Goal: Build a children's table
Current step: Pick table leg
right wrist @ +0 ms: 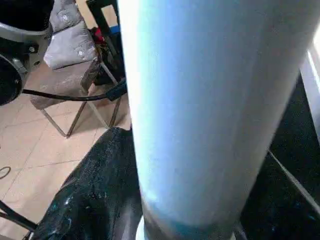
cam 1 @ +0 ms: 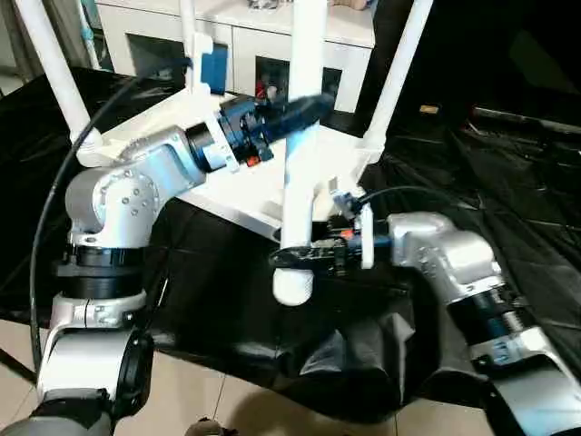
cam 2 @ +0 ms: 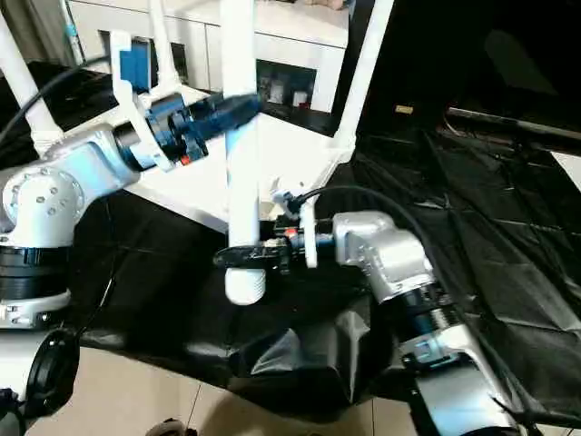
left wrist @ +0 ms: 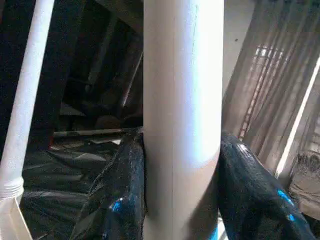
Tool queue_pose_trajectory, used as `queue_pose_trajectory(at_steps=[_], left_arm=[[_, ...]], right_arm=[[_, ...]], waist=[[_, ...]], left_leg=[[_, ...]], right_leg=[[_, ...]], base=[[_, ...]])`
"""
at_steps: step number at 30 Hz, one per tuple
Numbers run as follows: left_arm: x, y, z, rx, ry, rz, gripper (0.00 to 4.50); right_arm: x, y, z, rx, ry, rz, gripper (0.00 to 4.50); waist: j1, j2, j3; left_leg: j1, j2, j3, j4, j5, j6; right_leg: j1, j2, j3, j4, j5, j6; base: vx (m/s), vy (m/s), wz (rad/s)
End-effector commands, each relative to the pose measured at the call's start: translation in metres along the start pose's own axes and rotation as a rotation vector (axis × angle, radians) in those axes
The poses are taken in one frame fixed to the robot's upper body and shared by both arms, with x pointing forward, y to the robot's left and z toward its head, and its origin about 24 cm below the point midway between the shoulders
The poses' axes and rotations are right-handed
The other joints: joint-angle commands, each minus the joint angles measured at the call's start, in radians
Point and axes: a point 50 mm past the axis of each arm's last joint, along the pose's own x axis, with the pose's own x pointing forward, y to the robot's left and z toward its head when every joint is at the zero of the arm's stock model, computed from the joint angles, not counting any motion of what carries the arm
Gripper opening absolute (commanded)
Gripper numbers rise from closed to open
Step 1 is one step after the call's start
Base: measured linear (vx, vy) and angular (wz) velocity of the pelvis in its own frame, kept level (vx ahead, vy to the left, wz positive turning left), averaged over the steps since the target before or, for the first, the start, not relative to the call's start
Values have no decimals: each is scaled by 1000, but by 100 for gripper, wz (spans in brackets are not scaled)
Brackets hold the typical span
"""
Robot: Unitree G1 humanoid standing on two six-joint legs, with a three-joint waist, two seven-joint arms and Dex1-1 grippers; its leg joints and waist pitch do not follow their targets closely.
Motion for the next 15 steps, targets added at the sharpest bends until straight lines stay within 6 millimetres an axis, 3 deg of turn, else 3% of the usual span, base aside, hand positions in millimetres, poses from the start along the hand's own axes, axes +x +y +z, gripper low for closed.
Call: queue_pose_trajectory(at_steps=[1,15], left_arm=[[4,-5,5,22,-6,-24,164],[3,-4,3,22,10,-31,164]], right_arm=[[-2,-2,7,-22,-8,-19,294],[-5,-4,11,-32,-22,-16,294]], waist=[[1,9,-77],[0,8,-77]], left_leg=[[21,13,-9,-75,-238,-45],[21,13,-9,-75,-240,-46]], right_leg=[[59,-42,25,-63,-301,-161],[59,-42,25,-64,-305,-162]], base=[[0,0,0],[0,0,0]])
